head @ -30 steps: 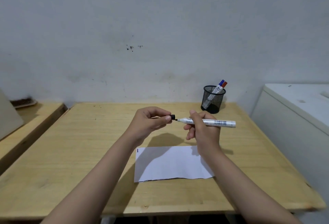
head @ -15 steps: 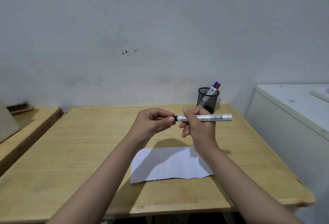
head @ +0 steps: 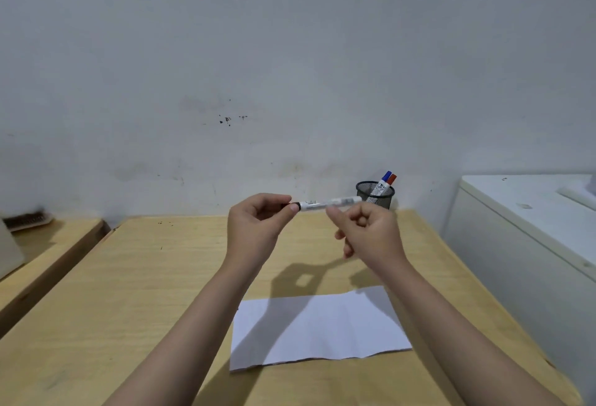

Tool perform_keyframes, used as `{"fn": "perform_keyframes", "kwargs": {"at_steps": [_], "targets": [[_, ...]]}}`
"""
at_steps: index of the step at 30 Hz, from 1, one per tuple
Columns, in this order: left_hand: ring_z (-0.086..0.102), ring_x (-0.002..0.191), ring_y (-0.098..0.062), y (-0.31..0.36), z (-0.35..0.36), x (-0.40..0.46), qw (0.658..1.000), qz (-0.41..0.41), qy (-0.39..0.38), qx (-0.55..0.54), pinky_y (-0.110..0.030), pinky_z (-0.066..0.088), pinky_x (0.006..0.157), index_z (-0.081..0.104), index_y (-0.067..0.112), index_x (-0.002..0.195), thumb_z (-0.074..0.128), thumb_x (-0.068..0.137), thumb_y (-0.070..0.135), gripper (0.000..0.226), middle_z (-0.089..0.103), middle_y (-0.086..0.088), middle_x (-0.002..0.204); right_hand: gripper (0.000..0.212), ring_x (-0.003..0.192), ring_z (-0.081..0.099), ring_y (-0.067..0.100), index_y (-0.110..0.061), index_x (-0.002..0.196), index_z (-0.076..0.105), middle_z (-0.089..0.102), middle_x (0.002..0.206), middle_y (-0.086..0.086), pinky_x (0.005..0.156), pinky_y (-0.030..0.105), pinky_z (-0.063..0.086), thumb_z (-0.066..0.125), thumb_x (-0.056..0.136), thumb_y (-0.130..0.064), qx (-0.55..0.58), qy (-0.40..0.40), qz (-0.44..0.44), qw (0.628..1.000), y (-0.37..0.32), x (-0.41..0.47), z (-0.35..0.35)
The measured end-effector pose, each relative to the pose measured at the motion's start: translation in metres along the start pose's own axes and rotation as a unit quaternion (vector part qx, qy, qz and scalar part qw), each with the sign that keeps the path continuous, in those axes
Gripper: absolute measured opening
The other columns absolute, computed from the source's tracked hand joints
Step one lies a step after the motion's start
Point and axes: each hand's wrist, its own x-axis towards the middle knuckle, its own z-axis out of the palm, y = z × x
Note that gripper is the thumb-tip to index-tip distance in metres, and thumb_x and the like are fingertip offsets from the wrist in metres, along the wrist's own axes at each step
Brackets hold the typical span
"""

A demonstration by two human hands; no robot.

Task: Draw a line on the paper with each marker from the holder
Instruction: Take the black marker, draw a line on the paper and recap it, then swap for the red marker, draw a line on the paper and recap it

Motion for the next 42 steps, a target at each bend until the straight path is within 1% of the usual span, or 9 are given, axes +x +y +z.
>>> {"fn": "perform_keyframes", "kwargs": {"at_steps": [3, 7, 10, 15, 20, 28, 31, 35, 42], "targets": [[0.067, 0.07, -0.019, -0.005, 0.013, 0.007, 0.998, 0.01, -0.009, 0.067, -0.028, 0.052, 0.068, 0.073, 0.017, 0.072, 0.079, 0.069, 0.012, 0.009, 0.073, -0.008, 0.073, 0.03, 0.07, 0.059, 0.012, -0.017, 0.085, 0.063, 0.065, 0.081, -0.002, 0.068, 0.022, 0.048, 0.085, 0.065, -0.023, -0.187, 0.028, -0.204, 0.961, 0.01, 0.01, -0.013], [0.071, 0.077, -0.031, -0.007, 0.044, 0.02, 0.997, 0.025, -0.032, 0.072, -0.039, 0.057, 0.076, 0.073, 0.016, 0.072, 0.078, 0.068, 0.013, 0.008, 0.074, -0.013, 0.074, 0.038, 0.086, 0.064, 0.009, -0.015, 0.106, 0.066, 0.069, 0.088, -0.005, 0.076, 0.022, 0.049, 0.08, 0.071, -0.013, -0.228, -0.03, -0.254, 0.939, 0.014, 0.028, -0.026], [0.071, 0.076, -0.026, -0.01, 0.065, 0.034, 0.997, 0.034, -0.034, 0.058, -0.032, 0.056, 0.072, 0.073, 0.015, 0.08, 0.079, 0.07, 0.021, 0.013, 0.074, -0.012, 0.077, 0.05, 0.081, 0.067, 0.005, -0.022, 0.123, 0.057, 0.067, 0.082, -0.014, 0.072, 0.017, 0.05, 0.075, 0.077, -0.014, -0.248, 0.001, -0.268, 0.931, 0.014, 0.048, -0.04], [0.066, 0.077, -0.01, -0.045, 0.102, 0.064, 0.989, 0.033, -0.047, 0.136, -0.016, 0.048, 0.065, 0.07, 0.015, 0.084, 0.075, 0.072, 0.035, 0.024, 0.073, 0.0, 0.088, 0.053, 0.059, 0.067, 0.005, -0.031, 0.126, 0.05, 0.065, 0.078, -0.006, 0.06, 0.015, 0.053, 0.068, 0.082, -0.007, -0.13, 0.156, -0.211, 0.956, 0.005, 0.105, -0.084], [0.059, 0.102, -0.017, -0.085, 0.149, 0.098, 0.965, 0.038, -0.09, 0.242, -0.029, 0.047, 0.083, 0.066, 0.016, 0.101, 0.071, 0.074, 0.039, 0.036, 0.062, -0.002, 0.111, 0.045, 0.06, 0.061, -0.011, -0.021, 0.12, 0.052, 0.066, 0.081, 0.004, 0.063, 0.014, 0.05, 0.068, 0.08, -0.008, -0.129, 0.287, -0.149, 0.938, 0.027, 0.16, -0.108], [0.058, 0.102, -0.03, -0.121, 0.185, 0.128, 0.925, 0.039, -0.116, 0.36, -0.034, 0.044, 0.082, 0.066, 0.002, 0.094, 0.064, 0.082, 0.037, 0.038, 0.061, -0.017, 0.106, 0.017, 0.053, 0.057, 0.014, -0.009, 0.088, 0.058, 0.059, 0.053, -0.001, 0.046, 0.011, 0.037, 0.068, 0.075, -0.011, -0.278, 0.189, -0.01, 0.942, 0.087, 0.183, -0.103], [0.06, 0.099, -0.03, -0.128, 0.184, 0.128, 0.932, 0.04, -0.104, 0.346, -0.033, 0.045, 0.081, 0.067, -0.001, 0.095, 0.064, 0.082, 0.036, 0.04, 0.064, -0.019, 0.105, 0.013, 0.072, 0.064, 0.027, -0.007, 0.085, 0.06, 0.066, 0.072, 0.011, 0.057, 0.028, 0.044, 0.065, 0.076, -0.016, -0.322, 0.175, 0.016, 0.93, 0.099, 0.19, -0.1], [0.059, 0.097, -0.029, -0.13, 0.182, 0.129, 0.928, 0.051, -0.112, 0.352, -0.033, 0.045, 0.079, 0.069, 0.003, 0.092, 0.065, 0.081, 0.04, 0.039, 0.064, -0.016, 0.1, 0.037, 0.103, 0.058, 0.033, -0.007, 0.113, 0.06, 0.056, 0.113, 0.013, 0.083, 0.039, 0.047, 0.059, 0.079, -0.021, -0.413, 0.149, 0.064, 0.896, 0.097, 0.201, -0.095], [0.057, 0.102, -0.031, -0.125, 0.182, 0.129, 0.919, 0.045, -0.116, 0.374, -0.037, 0.048, 0.081, 0.067, 0.001, 0.095, 0.064, 0.08, 0.042, 0.044, 0.062, -0.016, 0.103, 0.019, 0.107, 0.049, 0.034, -0.016, 0.085, 0.071, 0.055, 0.108, 0.01, 0.086, 0.04, 0.037, 0.065, 0.075, -0.03, -0.472, 0.18, 0.061, 0.861, 0.081, 0.207, -0.083]]}}
